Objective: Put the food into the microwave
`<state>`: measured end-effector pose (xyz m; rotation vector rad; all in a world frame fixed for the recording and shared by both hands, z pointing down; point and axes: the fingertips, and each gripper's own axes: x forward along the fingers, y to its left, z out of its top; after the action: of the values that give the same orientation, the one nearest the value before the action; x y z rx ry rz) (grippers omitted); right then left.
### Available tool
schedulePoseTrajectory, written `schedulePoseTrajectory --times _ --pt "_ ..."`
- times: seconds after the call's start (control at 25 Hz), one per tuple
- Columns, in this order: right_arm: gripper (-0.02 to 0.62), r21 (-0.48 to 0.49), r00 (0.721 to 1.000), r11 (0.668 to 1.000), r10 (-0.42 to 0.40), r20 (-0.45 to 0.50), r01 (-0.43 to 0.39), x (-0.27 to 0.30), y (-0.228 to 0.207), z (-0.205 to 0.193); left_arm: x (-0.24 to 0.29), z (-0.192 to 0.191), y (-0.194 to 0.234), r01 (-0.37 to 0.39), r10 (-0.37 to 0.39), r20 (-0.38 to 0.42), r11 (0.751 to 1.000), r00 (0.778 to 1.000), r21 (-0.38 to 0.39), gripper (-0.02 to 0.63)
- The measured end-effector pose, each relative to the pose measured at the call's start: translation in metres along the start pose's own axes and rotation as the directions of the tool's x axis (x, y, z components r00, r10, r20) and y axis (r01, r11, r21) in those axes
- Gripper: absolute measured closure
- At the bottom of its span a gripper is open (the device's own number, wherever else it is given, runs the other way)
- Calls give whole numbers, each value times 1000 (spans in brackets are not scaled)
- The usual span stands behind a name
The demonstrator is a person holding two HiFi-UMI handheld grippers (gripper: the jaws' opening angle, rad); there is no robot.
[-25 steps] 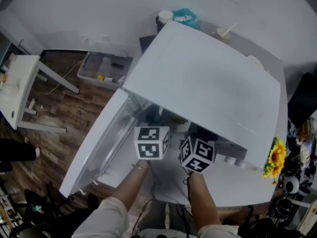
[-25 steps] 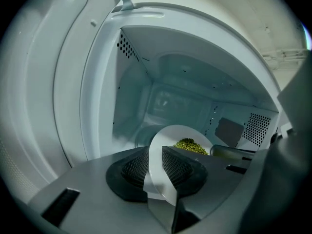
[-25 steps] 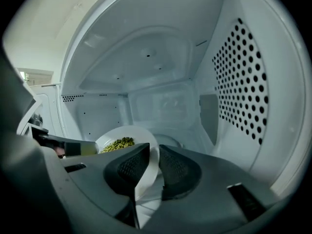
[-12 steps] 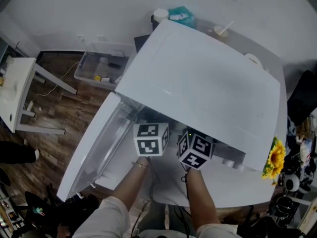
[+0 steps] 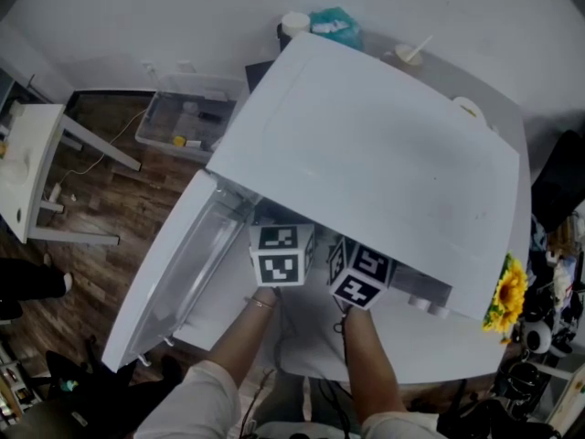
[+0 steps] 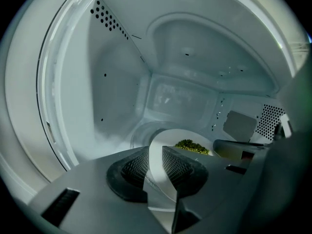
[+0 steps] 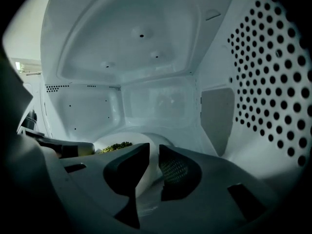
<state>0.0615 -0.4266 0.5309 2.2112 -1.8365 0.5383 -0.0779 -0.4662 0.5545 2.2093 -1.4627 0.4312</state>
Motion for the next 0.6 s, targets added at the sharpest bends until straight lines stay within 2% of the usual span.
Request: schedulePoseTrajectory --times 0.16,0.6 --pt "532 2 1000 1000 0 0 0 0 0 0 2 -3 -3 5 -5 -18 1000 1000 -1 512" --pt "532 10 999 999 39 26 -39 -7 6 5 -7 -1 1 -6 6 1 999 1000 -41 512"
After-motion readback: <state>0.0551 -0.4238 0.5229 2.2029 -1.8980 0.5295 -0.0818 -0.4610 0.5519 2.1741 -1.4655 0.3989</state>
